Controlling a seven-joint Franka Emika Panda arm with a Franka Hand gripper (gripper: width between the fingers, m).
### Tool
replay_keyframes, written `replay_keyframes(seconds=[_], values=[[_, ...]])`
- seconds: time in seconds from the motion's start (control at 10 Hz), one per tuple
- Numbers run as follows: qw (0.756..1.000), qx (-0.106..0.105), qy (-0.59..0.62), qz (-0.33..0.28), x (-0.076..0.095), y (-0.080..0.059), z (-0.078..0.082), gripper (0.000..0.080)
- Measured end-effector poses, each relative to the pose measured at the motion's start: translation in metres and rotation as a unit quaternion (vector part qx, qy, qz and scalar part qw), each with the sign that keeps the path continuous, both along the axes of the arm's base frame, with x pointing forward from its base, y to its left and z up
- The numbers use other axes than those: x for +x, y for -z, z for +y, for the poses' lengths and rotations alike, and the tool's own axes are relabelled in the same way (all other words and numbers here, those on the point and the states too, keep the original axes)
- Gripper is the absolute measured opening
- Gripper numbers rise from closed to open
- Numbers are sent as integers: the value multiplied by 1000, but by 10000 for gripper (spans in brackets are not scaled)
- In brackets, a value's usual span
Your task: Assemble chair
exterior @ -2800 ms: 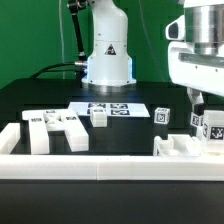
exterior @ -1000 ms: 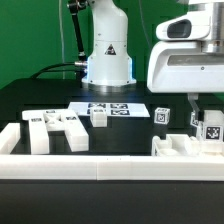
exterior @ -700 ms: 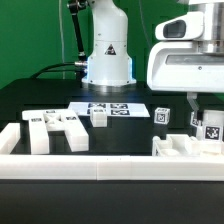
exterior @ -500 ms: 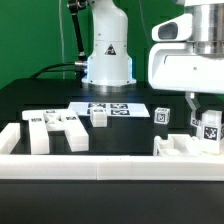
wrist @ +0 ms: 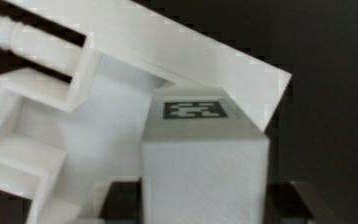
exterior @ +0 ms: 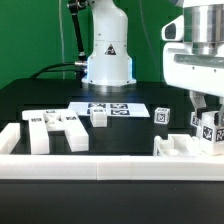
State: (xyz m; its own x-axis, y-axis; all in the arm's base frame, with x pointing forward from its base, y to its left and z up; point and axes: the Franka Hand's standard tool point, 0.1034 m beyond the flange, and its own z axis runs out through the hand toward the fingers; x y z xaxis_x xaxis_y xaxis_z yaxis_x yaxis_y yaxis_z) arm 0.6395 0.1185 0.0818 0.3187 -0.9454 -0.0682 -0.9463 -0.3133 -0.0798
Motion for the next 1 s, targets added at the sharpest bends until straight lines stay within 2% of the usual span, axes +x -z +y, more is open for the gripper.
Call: replay_keyframes(seconds=[0.3, 0.7, 0.8, 0.9, 1.0], values=[[990, 16, 139, 15, -1, 0, 0, 291], [976, 25, 213, 24, -1, 0, 0, 291], [979, 24, 204, 23, -1, 0, 0, 366], [983, 23, 183, 22, -1, 0, 0, 366], [988, 21, 154, 23, -2, 0, 0, 513]])
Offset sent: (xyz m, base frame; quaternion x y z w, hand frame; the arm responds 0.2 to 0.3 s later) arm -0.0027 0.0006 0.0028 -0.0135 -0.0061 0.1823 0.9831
